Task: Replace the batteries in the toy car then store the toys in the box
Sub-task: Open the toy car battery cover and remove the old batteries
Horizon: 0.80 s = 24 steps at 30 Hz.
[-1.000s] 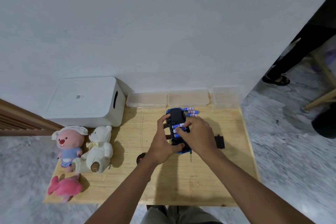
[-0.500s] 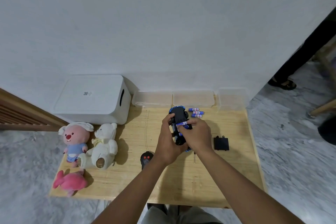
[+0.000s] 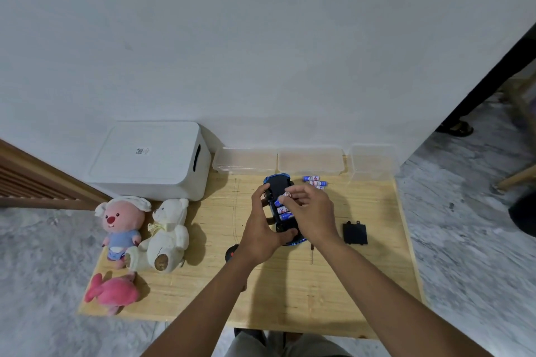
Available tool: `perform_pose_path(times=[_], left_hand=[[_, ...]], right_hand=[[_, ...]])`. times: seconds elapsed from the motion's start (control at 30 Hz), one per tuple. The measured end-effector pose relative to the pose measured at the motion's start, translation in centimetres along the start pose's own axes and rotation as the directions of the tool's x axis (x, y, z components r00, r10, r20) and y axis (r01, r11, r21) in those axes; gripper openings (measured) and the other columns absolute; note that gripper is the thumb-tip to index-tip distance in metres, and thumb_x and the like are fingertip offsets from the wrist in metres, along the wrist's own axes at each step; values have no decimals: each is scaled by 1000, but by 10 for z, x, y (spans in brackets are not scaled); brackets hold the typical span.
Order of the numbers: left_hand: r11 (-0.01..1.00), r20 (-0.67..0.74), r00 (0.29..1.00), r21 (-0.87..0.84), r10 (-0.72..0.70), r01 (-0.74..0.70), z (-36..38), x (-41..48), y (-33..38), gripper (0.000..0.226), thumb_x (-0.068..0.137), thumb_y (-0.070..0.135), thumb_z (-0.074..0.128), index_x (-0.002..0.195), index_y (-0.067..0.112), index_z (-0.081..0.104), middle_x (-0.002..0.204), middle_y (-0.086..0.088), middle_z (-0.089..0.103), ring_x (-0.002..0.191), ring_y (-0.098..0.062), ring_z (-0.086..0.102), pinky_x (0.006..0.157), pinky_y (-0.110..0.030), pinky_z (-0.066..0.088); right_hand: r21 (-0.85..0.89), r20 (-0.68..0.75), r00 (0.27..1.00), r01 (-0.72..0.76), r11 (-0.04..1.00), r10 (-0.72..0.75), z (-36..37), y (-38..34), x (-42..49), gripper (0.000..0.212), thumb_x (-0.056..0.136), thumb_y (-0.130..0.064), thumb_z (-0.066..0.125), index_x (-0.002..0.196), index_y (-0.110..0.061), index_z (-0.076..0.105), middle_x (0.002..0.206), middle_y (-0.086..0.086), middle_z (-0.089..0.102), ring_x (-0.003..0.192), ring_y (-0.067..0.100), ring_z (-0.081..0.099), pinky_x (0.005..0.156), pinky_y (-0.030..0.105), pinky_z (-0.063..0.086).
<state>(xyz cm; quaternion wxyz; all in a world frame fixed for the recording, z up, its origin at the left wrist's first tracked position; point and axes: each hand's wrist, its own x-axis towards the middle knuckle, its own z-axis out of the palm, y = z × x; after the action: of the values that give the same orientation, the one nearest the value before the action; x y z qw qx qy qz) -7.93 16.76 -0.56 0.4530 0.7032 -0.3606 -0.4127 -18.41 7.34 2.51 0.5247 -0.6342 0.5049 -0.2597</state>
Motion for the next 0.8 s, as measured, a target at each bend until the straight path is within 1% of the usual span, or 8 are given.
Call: perform_pose_path(times=[0.13, 0.2, 0.27, 0.37, 0.43, 0.5, 0.57, 0.8], left_hand=[[1000, 6, 1000, -10, -16, 16, -7, 0, -2, 108, 72, 3, 88, 148, 46, 25, 139, 11, 54, 118, 0, 60, 93, -35, 60], [1000, 7, 1000, -1, -16, 16, -8, 1, -1, 106, 72, 3, 87, 146, 46, 25, 137, 18, 53, 123, 5, 54, 97, -36, 58], [1000, 11, 1000, -1, -18, 18, -8, 0, 1, 106, 72, 4, 87, 146, 48, 25, 137, 18, 52, 121, 1, 57, 96, -37, 59], [1000, 20, 1000, -8, -18, 18, -8, 0, 4, 108, 73, 3, 87, 147, 51, 23, 139, 12, 51, 111, -8, 66, 87, -31, 61], [1000, 32, 999, -14, -18, 18, -7, -1, 5, 109, 73, 2, 86, 148, 50, 22, 140, 13, 50, 109, -9, 67, 85, -30, 61], [1000, 33, 999, -9, -10, 11, -7, -1, 6, 109, 73, 1, 86, 149, 47, 22, 139, 16, 50, 110, -2, 65, 87, -27, 60], [1000, 37, 999, -4, -1, 1, -8, -2, 7, 108, 73, 0, 86, 148, 46, 23, 138, 20, 48, 115, -3, 63, 88, -24, 58], [999, 37, 999, 39, 20, -21, -2, -5, 8, 110, 73, 2, 88, 148, 46, 21, 139, 22, 45, 115, -12, 65, 90, -27, 59]], right_hand=[[68, 55, 998, 31, 997, -34, -15, -6, 7, 7, 94, -18, 68, 99, -17, 63, 95, -8, 75, 86, -8, 68, 76, 12, 52], [28, 95, 995, -2, 1000, 0, -22, -12, 10, 4, 101, -17, 53, 104, -18, 56, 93, -3, 73, 69, -7, 65, 65, 14, 49], [-162, 129, 991, -5, 987, 26, -25, -16, 11, 8, 103, -23, 47, 104, -20, 54, 82, -1, 66, 54, -1, 54, 50, 16, 39], [-561, 157, 988, 92, 823, -4, -23, -16, 9, 17, 91, -46, 63, 91, -29, 58, 63, -12, 50, 56, 3, 46, 51, 25, 31], [-688, 162, 986, 144, 711, -43, -19, -14, 6, 28, 82, -57, 69, 95, -33, 63, 79, -15, 56, 71, 8, 54, 56, 26, 34], [-715, 164, 985, 158, 681, -55, -15, -11, 6, 39, 79, -64, 68, 105, -35, 67, 103, -13, 60, 89, 14, 61, 64, 27, 38], [-705, 154, 986, 149, 693, -55, -13, -8, 6, 45, 76, -68, 67, 107, -36, 69, 110, -13, 62, 96, 15, 63, 66, 27, 40], [-665, 91, 995, 28, 746, 44, -10, -16, 2, 35, 65, -55, 70, 91, -31, 68, 87, -15, 66, 78, 12, 60, 61, 26, 41]])
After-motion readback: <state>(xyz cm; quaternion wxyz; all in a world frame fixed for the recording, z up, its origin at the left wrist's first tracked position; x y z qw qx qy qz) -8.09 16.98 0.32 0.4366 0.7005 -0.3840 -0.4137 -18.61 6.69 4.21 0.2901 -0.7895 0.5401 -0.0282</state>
